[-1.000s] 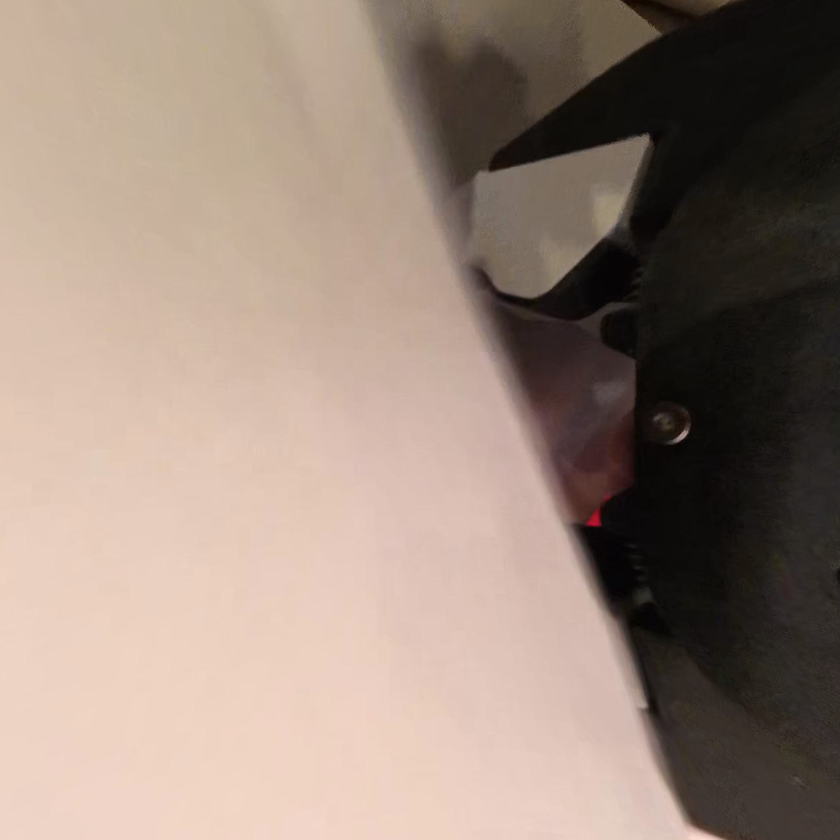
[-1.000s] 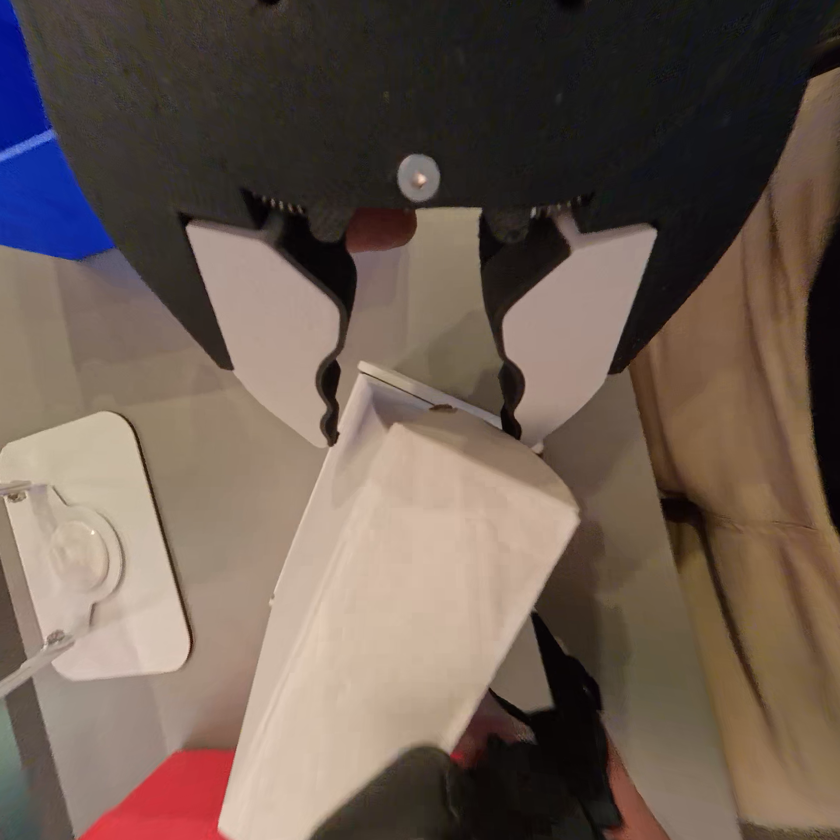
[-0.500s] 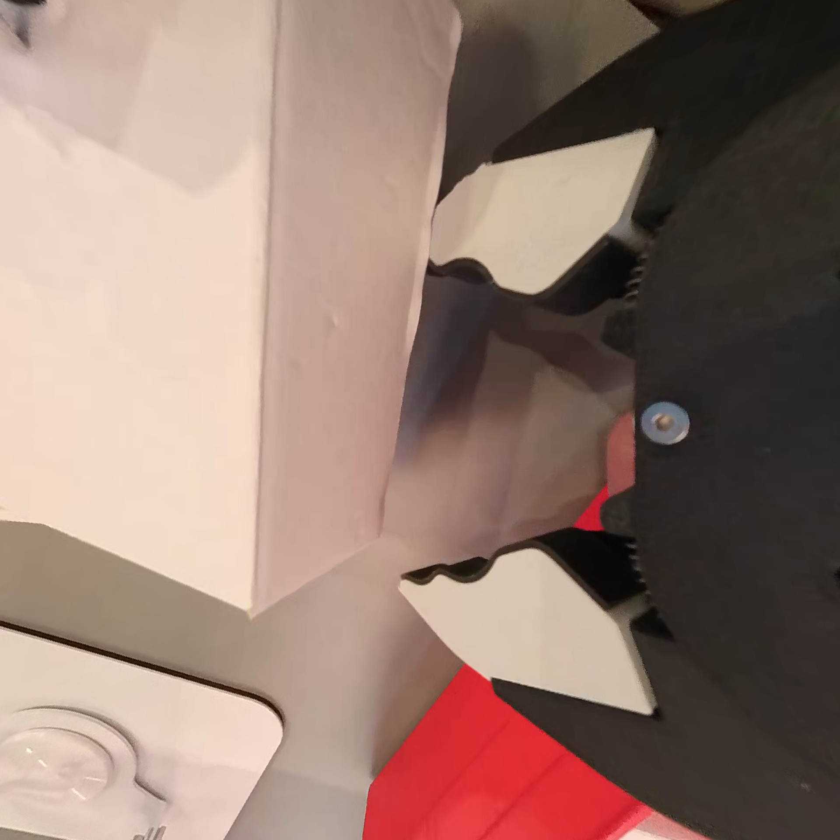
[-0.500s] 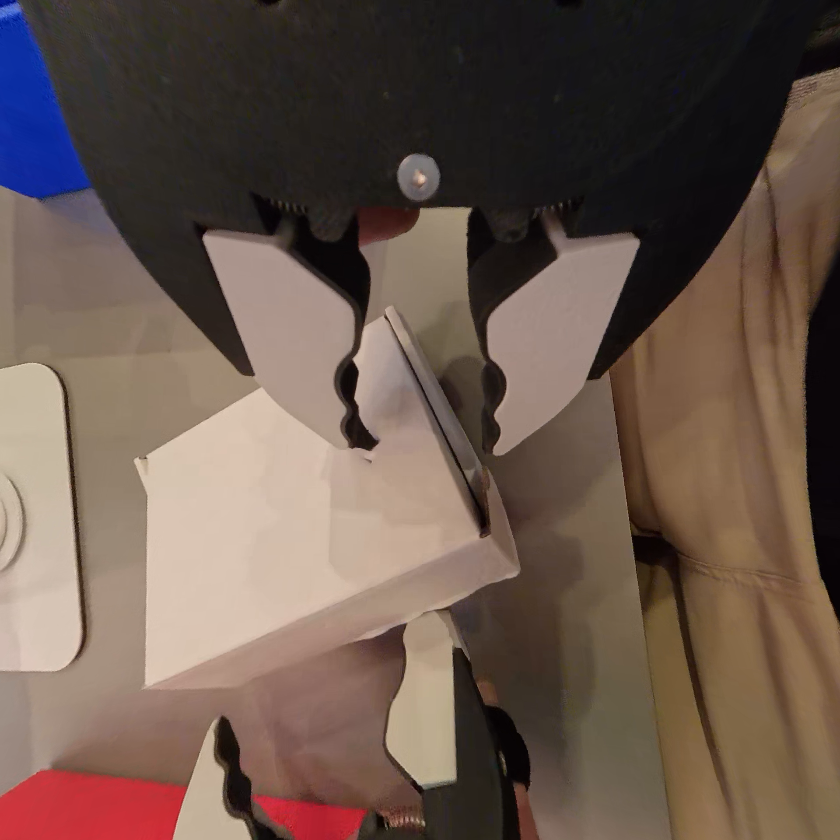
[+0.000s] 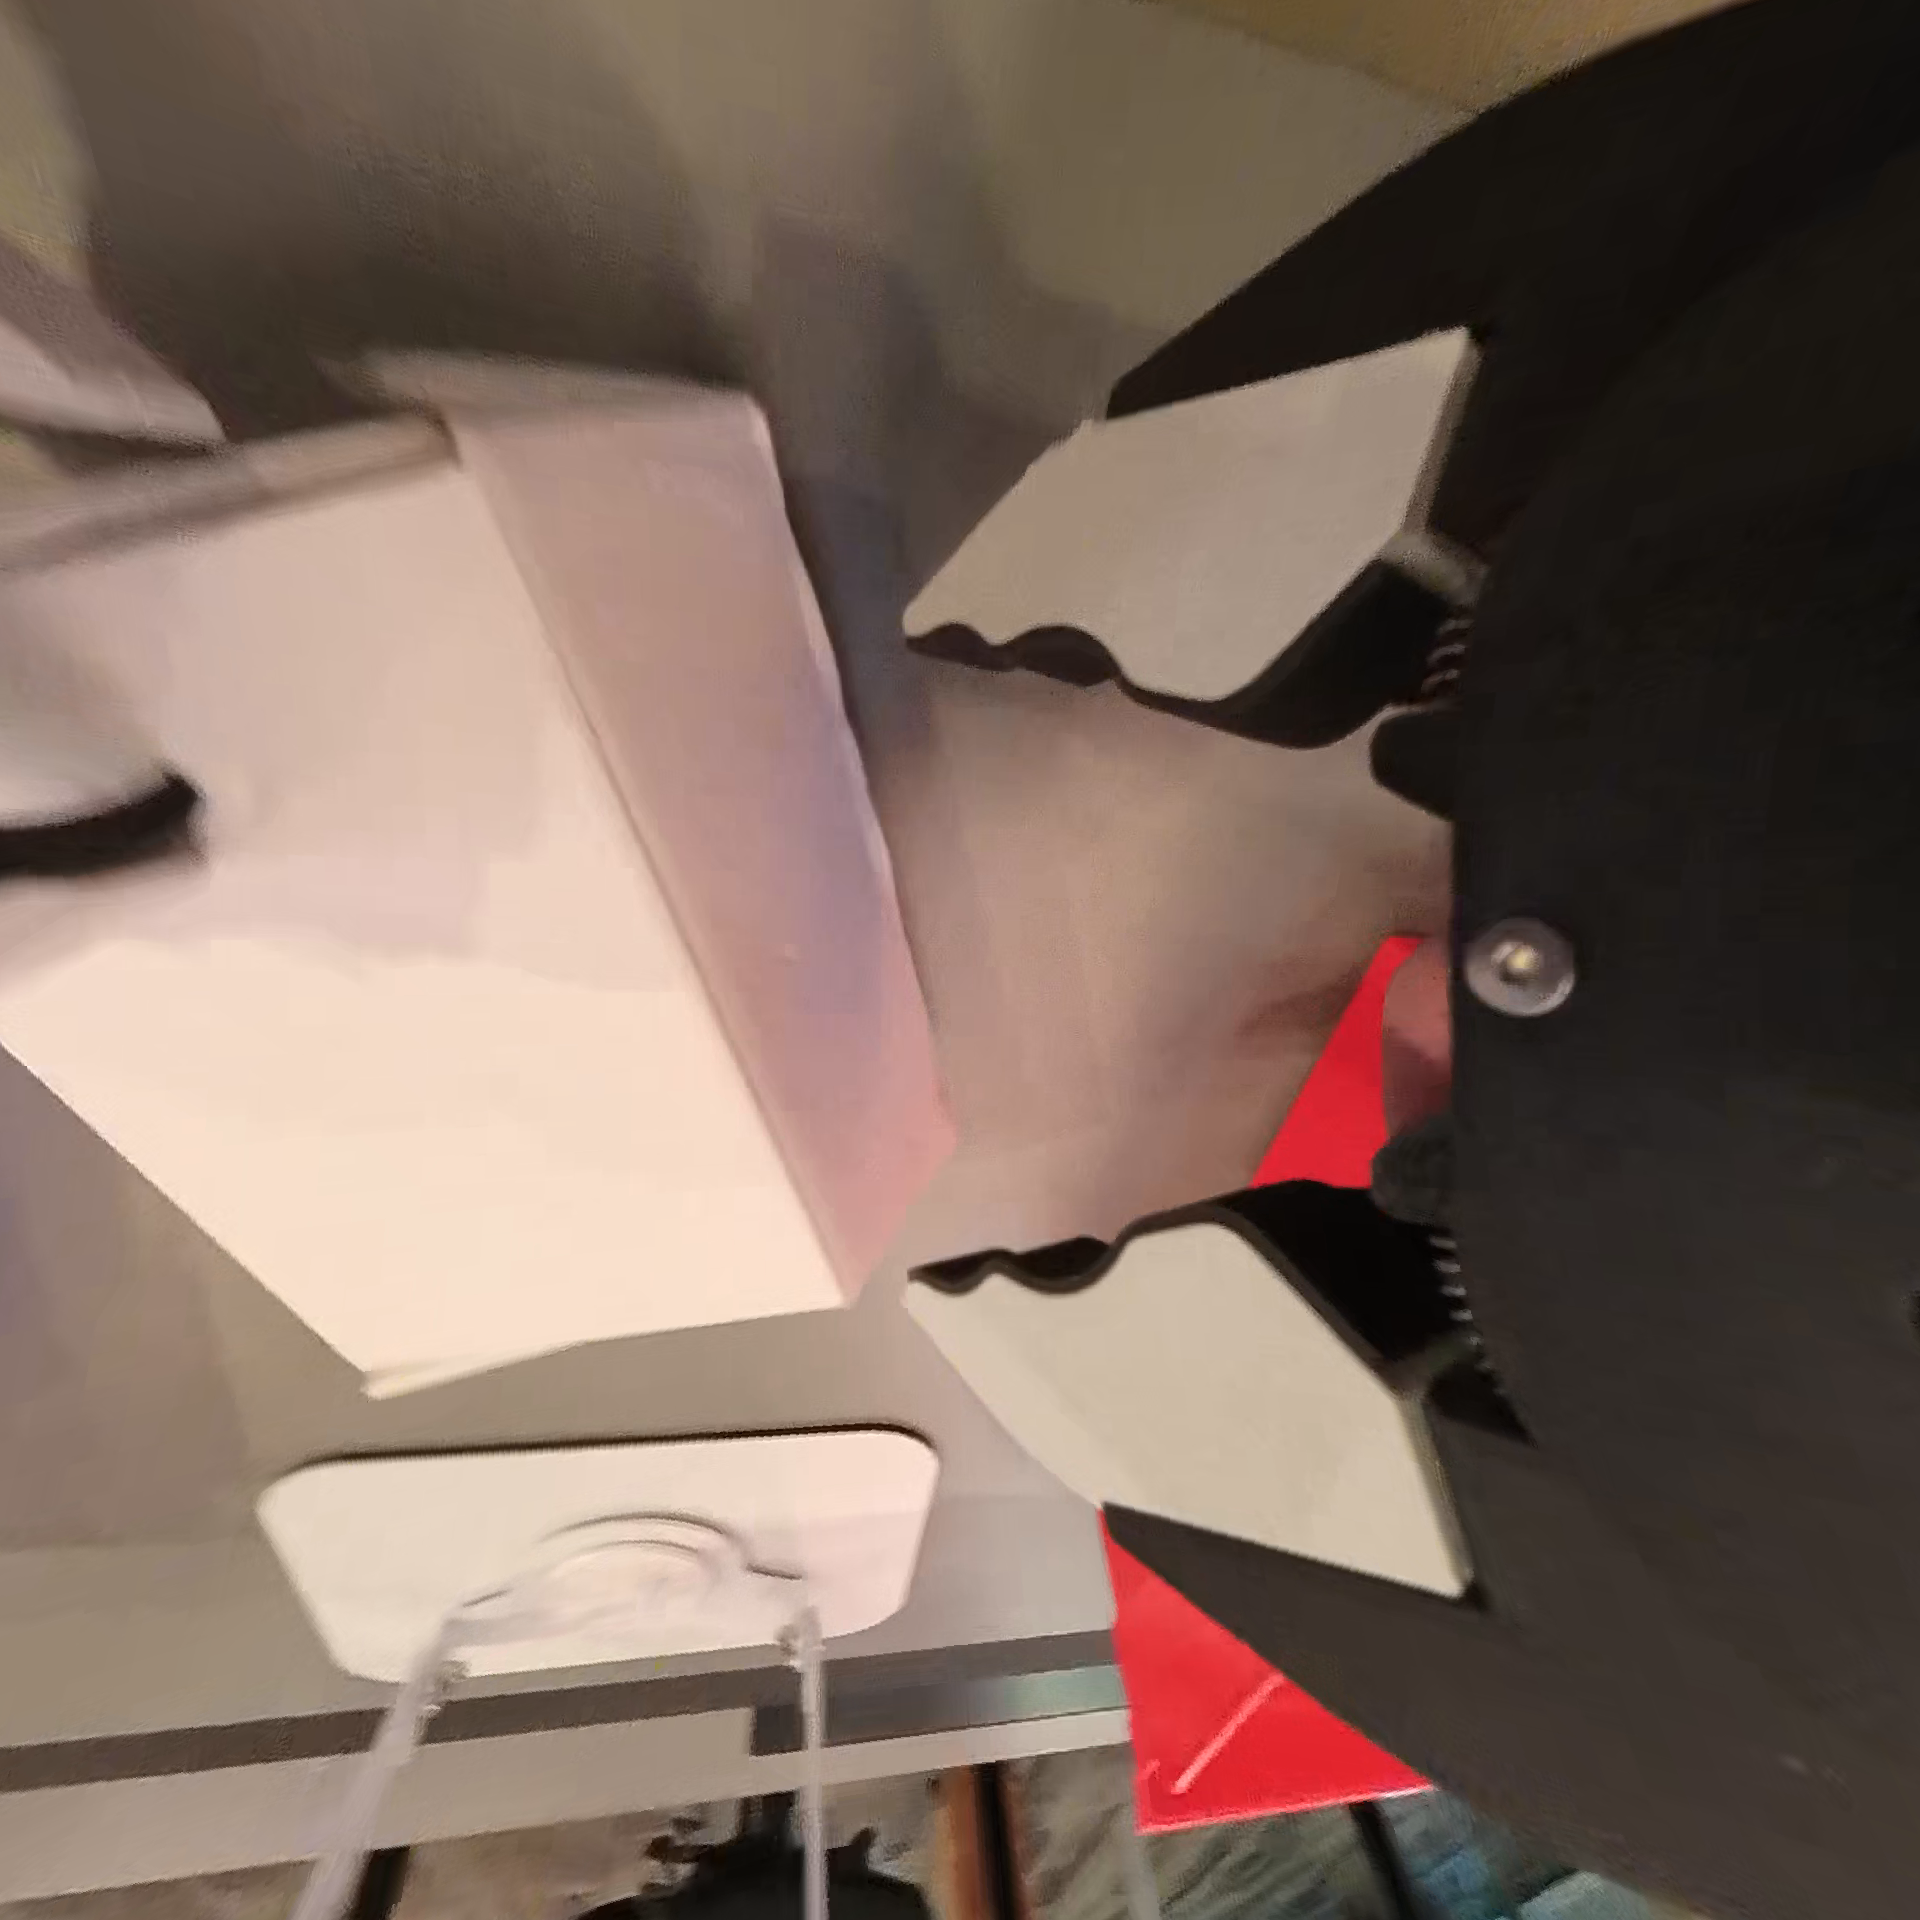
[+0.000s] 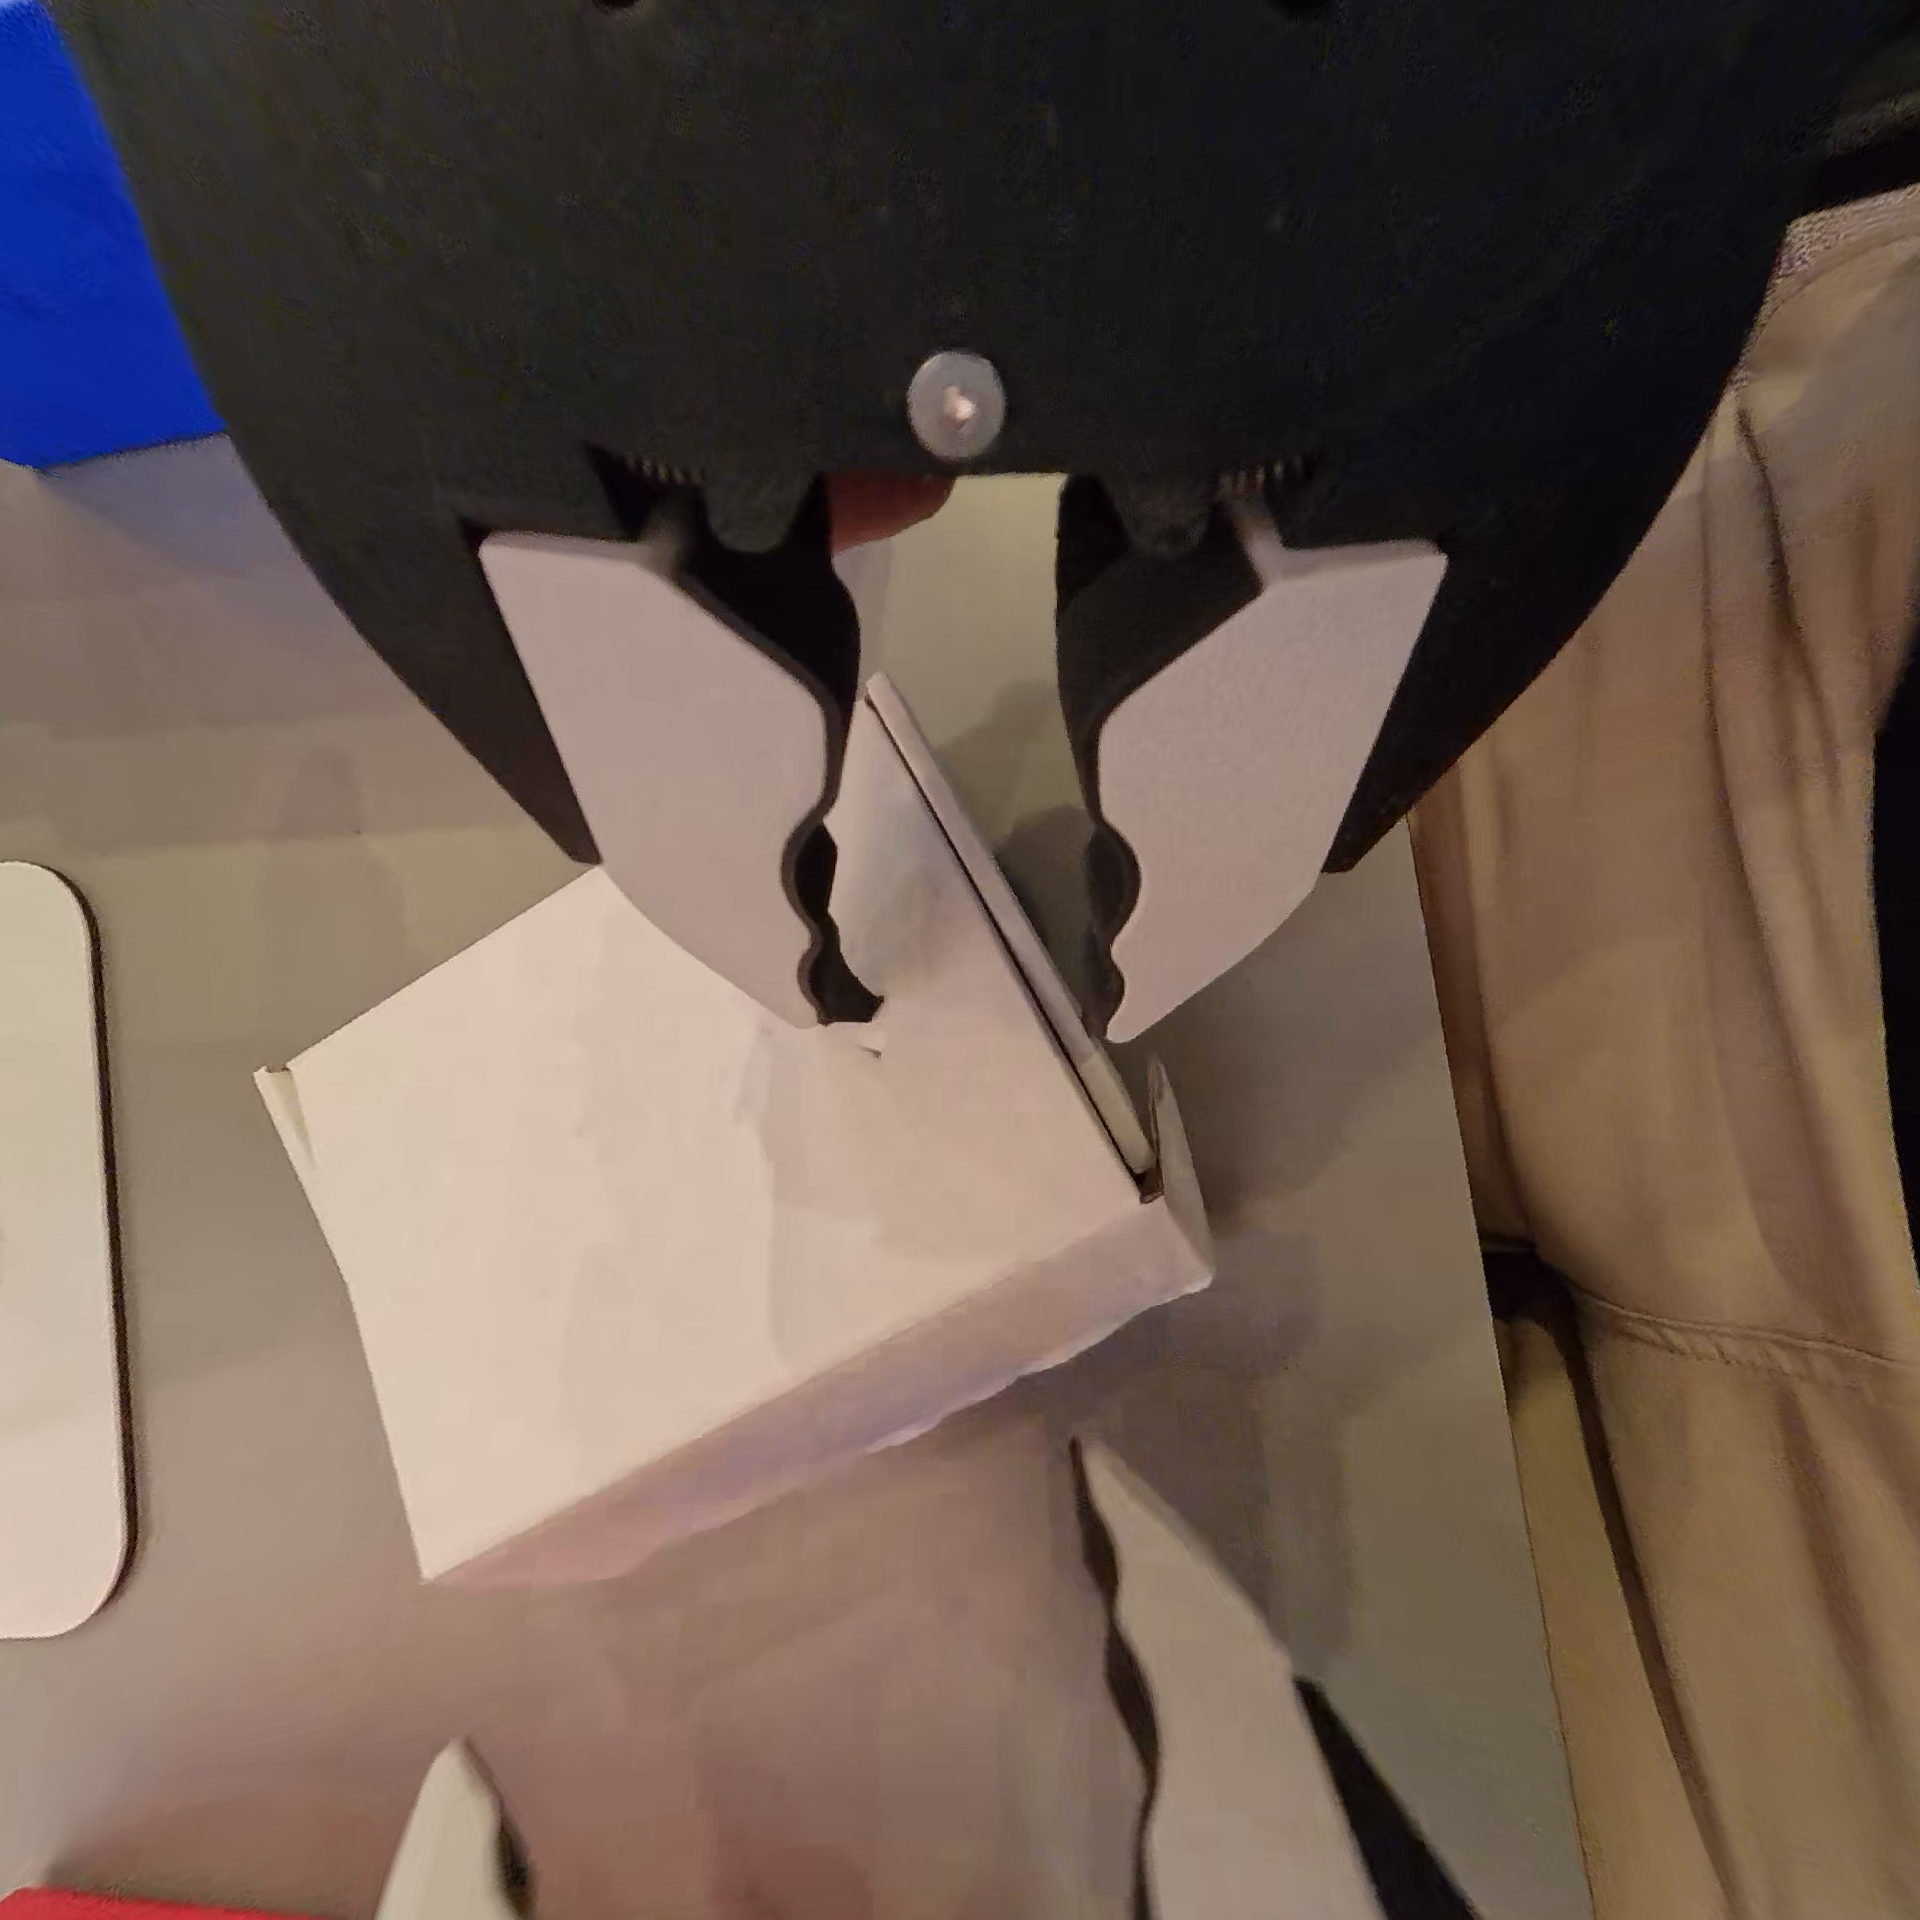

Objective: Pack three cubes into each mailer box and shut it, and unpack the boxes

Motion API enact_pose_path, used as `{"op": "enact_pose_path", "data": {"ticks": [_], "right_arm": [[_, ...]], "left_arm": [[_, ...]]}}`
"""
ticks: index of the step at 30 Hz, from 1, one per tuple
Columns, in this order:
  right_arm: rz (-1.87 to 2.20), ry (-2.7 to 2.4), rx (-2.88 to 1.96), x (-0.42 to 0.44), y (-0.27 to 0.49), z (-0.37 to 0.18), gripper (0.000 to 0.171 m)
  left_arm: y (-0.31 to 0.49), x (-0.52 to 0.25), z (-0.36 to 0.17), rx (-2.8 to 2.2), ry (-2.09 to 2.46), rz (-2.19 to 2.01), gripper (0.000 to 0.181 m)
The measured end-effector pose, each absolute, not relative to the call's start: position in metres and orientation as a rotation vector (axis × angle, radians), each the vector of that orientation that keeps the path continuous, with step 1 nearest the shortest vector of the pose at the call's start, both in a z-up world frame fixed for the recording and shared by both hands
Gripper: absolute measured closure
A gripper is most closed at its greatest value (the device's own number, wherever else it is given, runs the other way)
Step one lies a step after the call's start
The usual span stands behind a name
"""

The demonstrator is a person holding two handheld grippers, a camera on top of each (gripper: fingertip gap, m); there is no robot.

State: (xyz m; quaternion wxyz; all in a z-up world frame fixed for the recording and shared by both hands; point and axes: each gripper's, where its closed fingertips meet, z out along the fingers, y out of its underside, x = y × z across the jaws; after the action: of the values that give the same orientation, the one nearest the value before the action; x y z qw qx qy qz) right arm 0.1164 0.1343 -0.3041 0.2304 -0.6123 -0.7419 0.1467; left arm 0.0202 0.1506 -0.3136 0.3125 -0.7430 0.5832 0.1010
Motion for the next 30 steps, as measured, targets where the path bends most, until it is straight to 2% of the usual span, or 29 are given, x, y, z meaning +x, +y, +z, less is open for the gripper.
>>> {"op": "enact_pose_path", "data": {"ticks": [5,15,24,30], "right_arm": [[0.445,-2.027,-1.694,0.116,0.136,-0.304,0.127],[0.410,-2.050,-1.694,0.120,0.140,-0.305,0.128],[0.441,-2.065,-1.727,0.122,0.141,-0.307,0.130],[0.405,-2.005,-1.798,0.131,0.154,-0.307,0.114]], "left_arm": [[0.142,0.034,-0.328,-1.911,1.640,0.267,0.087],[0.138,0.050,-0.323,-1.849,1.687,0.160,0.086],[0.142,0.056,-0.335,-1.900,1.706,0.237,0.086],[0.135,0.062,-0.332,-2.037,1.623,0.233,0.088]]}}
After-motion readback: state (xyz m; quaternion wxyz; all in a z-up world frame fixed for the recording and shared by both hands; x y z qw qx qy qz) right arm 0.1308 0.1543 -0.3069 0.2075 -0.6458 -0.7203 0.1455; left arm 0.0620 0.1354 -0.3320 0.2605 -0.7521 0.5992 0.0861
